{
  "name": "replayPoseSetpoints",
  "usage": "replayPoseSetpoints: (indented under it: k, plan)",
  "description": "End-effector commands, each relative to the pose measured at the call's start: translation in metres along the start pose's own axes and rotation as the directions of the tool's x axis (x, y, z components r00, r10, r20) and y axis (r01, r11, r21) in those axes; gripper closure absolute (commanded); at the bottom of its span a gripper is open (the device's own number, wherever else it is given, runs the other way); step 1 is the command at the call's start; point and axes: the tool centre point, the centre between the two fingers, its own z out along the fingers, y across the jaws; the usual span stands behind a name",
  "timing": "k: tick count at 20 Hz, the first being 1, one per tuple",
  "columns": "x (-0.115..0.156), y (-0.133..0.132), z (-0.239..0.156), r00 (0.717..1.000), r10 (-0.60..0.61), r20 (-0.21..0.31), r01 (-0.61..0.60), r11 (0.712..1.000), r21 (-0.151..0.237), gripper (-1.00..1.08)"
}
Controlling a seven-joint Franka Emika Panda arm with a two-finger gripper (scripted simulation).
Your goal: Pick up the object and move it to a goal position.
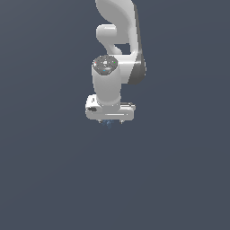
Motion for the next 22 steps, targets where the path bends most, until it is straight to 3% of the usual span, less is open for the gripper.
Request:
replayPoseSetpoints:
  k: [1,10,22]
  plan:
    - [0.0,0.0,0.0,1.0,0.0,0.0,0.0,1.0,0.0,-0.92]
    - [0.006,0.026,-0.013,0.999,0.012,-0.034,-0.013,1.0,-0.023,-0.92]
    - [-0.009,0.025,0.003,0.995,0.088,-0.035,-0.089,0.996,-0.019,-0.92]
